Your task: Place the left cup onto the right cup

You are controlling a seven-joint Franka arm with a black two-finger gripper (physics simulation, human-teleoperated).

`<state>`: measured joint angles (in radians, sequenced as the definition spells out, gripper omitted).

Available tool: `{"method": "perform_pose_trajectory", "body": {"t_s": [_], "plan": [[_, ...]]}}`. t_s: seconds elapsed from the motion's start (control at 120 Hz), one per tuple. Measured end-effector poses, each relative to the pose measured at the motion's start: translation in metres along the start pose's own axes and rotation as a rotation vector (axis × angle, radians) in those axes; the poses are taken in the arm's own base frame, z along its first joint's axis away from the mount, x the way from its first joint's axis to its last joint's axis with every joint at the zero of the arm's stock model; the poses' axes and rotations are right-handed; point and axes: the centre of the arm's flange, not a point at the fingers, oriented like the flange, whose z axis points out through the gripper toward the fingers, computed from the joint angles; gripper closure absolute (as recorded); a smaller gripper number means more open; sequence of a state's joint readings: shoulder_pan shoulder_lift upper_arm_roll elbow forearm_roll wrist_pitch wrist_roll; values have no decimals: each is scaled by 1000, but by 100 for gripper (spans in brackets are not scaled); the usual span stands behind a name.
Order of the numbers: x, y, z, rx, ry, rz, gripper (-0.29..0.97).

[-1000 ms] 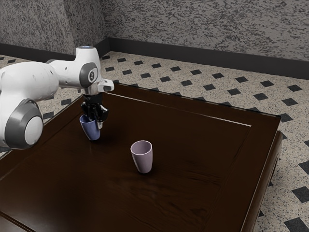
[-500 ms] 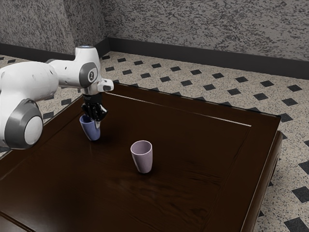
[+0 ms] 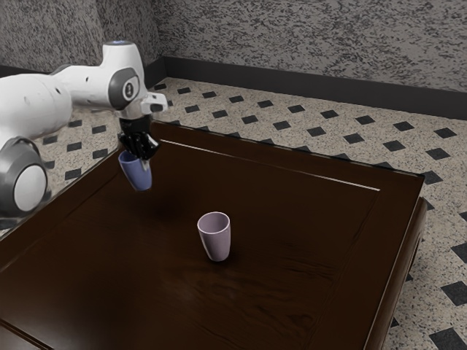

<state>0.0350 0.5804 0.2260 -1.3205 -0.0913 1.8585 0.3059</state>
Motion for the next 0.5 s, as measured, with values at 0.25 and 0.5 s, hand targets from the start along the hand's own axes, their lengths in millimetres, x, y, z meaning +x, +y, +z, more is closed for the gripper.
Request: {"method": "perform_pose_trajectory", "body": {"t_s": [0.25,0.5], "plan": [[-18,45,-59,4,51,67,79],[-40,83,-98,-1,74,131,79]]}}
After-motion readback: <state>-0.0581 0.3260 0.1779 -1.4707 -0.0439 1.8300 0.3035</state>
